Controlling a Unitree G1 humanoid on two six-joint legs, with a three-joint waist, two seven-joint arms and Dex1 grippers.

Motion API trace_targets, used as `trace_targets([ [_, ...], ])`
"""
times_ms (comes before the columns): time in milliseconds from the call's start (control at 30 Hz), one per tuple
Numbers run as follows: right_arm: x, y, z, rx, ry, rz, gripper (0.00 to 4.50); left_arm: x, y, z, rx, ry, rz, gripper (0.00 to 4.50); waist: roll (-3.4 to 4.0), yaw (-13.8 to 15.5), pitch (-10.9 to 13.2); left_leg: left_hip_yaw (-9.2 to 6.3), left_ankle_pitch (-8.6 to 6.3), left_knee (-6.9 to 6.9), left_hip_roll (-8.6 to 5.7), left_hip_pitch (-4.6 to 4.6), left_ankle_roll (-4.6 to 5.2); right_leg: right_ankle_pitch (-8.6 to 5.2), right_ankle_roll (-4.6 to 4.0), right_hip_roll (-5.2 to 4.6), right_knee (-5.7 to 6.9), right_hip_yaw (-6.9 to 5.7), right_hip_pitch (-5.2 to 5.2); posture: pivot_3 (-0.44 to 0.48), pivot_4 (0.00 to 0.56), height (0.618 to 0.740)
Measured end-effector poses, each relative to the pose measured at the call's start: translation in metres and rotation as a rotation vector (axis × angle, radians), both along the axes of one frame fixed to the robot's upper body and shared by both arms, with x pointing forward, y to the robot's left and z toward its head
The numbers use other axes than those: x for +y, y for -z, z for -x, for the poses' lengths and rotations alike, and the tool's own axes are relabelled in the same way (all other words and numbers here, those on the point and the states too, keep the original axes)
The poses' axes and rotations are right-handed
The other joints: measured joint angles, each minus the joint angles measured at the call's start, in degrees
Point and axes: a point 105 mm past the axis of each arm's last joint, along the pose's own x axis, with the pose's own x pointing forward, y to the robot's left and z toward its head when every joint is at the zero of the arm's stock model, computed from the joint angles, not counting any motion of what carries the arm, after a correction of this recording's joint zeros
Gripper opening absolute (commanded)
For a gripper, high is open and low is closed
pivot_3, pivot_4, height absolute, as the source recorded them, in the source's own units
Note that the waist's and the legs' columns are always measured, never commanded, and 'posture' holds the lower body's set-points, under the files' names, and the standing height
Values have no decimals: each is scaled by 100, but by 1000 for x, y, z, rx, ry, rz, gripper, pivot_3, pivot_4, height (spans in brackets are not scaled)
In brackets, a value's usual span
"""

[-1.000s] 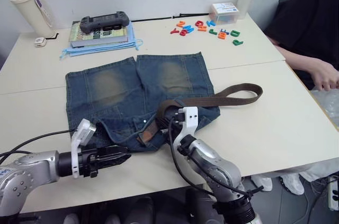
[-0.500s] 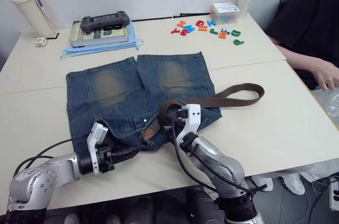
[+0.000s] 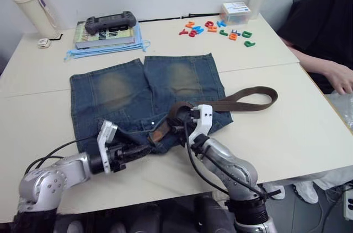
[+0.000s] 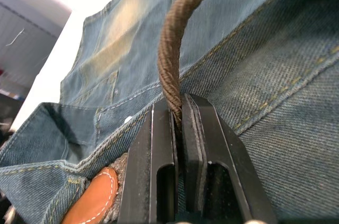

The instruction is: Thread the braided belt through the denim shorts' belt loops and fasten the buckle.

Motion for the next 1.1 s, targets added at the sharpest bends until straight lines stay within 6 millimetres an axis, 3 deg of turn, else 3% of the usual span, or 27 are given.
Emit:
trace_targets([
  [333, -32, 3, -16, 85, 150, -51, 0, -33, 0, -21, -7, -38, 58, 2300, -5, 52, -3, 3, 4, 5, -15, -1, 8, 5, 9, -6, -3, 4, 5, 0, 150, 740],
  [600, -35, 0, -14, 146, 146, -158, 0, -17, -2, -22, 3, -78, 23, 2300, -4, 32, -2, 4, 5, -3, -9, -1, 6, 5, 10, -4, -3, 7, -1, 0, 150, 740],
  [767, -34, 1, -13, 157, 151, -164, 0, -1, -21, -3, -8, -36, 18, 2300, -4, -30, -2, 3, 4, -5, -6, -2, 7, 5, 9, -4, -6, 8, -2, 0, 150, 740],
  [967, -35, 1, -14, 159, 170, -162, 0, 3, -32, 25, 21, 65, 38, 2300, -4, -27, -3, 4, 3, -3, -5, -1, 8, 4, 8, -4, -7, 10, 0, 0, 150, 740],
  [1100, -35, 2, -14, 158, 173, -155, 0, -1, -36, 23, 14, 57, 75, 2300, -6, -21, -4, 4, 4, -3, -7, 1, 7, 4, 8, -4, -6, 8, 2, 0, 150, 740],
])
